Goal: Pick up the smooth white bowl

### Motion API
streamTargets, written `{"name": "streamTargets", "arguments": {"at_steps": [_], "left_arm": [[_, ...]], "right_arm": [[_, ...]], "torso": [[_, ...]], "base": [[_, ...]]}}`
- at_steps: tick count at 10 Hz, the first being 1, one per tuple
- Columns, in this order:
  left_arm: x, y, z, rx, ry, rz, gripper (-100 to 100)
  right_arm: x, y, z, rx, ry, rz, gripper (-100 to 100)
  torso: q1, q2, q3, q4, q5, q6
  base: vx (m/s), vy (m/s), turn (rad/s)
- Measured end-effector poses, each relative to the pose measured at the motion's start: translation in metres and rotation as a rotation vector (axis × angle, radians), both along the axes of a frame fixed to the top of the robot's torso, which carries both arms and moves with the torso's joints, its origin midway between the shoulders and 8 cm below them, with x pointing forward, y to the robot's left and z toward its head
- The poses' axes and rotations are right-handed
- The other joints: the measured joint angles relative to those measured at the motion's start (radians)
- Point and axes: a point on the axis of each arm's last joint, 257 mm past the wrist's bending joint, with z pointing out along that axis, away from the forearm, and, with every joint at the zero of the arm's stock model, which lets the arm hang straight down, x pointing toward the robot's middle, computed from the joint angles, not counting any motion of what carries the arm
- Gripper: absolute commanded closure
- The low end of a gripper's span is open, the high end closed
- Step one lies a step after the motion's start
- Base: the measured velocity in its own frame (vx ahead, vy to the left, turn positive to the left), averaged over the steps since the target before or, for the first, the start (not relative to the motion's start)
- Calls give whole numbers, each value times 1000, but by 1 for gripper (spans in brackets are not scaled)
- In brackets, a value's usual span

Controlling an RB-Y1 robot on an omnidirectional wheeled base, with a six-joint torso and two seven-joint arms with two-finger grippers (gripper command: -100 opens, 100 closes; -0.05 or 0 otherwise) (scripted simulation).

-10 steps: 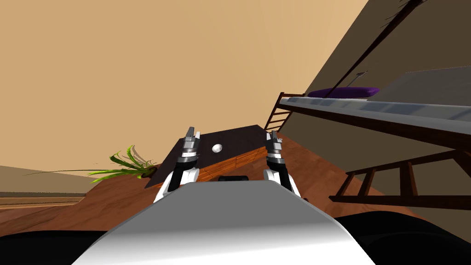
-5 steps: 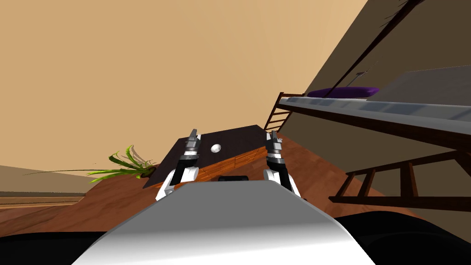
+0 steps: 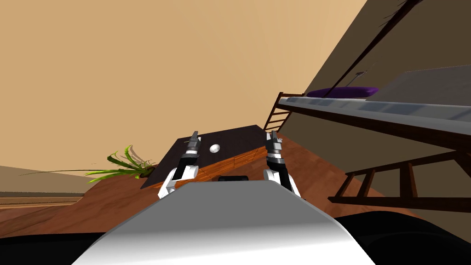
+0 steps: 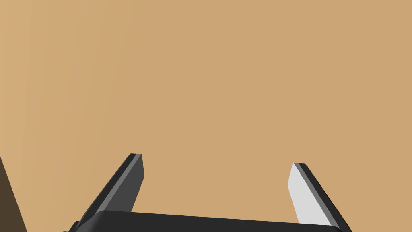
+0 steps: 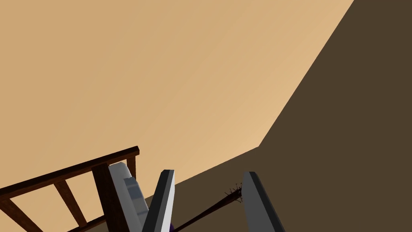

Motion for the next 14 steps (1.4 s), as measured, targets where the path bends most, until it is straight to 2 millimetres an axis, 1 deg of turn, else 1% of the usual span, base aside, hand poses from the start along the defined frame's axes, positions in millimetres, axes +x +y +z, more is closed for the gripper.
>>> {"name": "streamTargets", "arguments": {"at_steps": [2, 3, 5, 6, 7, 8, 9, 11, 12, 13, 14], "left_arm": [[10, 11, -16, -14, 53, 22, -100], [17, 22, -29, -26, 94, 41, -100], [20, 38, -56, -47, 163, 70, -100], [22, 43, -62, -54, 185, 79, -100], [26, 51, -72, -65, 216, 94, -100], [29, 54, -80, -74, 240, 104, -100], [31, 60, -95, -86, 275, 120, -100], [35, 72, -111, -106, 325, 145, -100], [36, 78, -119, -114, 351, 156, -100], [34, 89, -130, -126, 383, 172, -100], [34, 91, -138, -138, 406, 182, -100]], "right_arm": [[0, 0, 0, 0, 0, 0, 0], [0, 0, 0, 0, 0, 0, 0], [0, 0, 0, 0, 0, 0, 0], [0, 0, 0, 0, 0, 0, 0], [0, 0, 0, 0, 0, 0, 0], [0, 0, 0, 0, 0, 0, 0], [0, 0, 0, 0, 0, 0, 0], [0, 0, 0, 0, 0, 0, 0], [0, 0, 0, 0, 0, 0, 0], [0, 0, 0, 0, 0, 0, 0], [0, 0, 0, 0, 0, 0, 0]], "torso": [[1, 0, 0, 0, 0, 0], [0, -1, 0, 0, 0, 0], [0, 0, 0, 0, 0, 0], [0, 0, 0, 0, 0, 0], [0, -1, 0, 0, 0, 0], [1, 0, 0, 0, 0, 0], [0, 0, 0, 0, 0, 0], [1, 0, 0, 0, 0, 0], [2, 0, 0, 0, 0, 0], [2, 0, 0, 0, 0, 0], [2, 0, 0, 0, 0, 0]], "base": [[10, -27, -18], [9, -38, -2], [12, -35, -14], [12, -37, -25], [2, -29, -6], [4, -33, -28], [4, -30, -20], [6, -19, -32], [11, -8, -39], [4, -7, -22], [4, -22, -56]]}}
